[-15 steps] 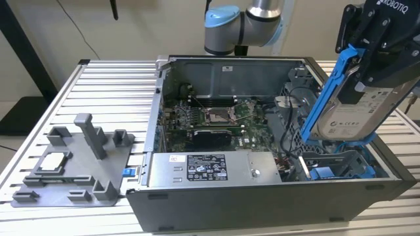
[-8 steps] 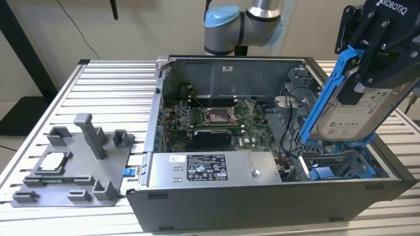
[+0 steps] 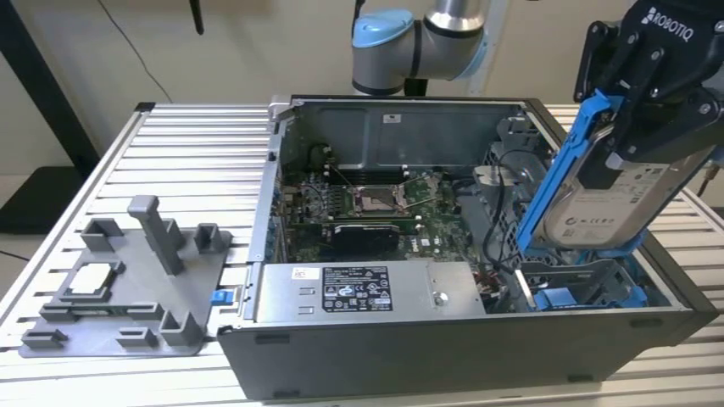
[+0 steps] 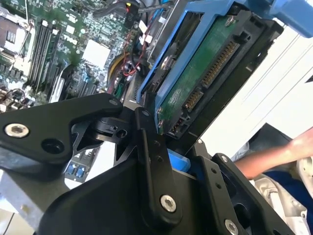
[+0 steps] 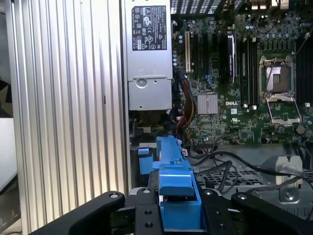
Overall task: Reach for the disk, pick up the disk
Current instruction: 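Pick up the disk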
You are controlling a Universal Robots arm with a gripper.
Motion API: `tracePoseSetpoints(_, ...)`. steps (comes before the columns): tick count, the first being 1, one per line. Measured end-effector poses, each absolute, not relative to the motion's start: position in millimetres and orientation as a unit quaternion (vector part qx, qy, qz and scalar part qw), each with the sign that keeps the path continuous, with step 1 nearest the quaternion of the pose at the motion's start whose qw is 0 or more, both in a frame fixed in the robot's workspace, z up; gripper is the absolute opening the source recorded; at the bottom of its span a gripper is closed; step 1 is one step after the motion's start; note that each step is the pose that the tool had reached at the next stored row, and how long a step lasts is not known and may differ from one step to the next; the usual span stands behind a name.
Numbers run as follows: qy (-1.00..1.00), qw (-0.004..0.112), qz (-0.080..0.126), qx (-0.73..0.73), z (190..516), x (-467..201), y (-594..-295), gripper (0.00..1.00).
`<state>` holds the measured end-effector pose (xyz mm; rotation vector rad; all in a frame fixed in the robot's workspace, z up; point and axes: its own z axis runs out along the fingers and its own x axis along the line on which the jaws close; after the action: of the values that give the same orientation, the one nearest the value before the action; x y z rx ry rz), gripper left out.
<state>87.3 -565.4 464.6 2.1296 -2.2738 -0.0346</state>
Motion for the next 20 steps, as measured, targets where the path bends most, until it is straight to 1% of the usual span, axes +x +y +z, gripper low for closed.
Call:
tracePoseSetpoints(5,-0.73,0.013,-0.011,0.683,461,99,-572,0.0)
tracePoseSetpoints(13,-0.73,0.014,-0.012,0.683,461,107,-592,0.0)
tracePoseSetpoints(20,-0.73,0.015,-0.012,0.683,461,107,-592,0.0)
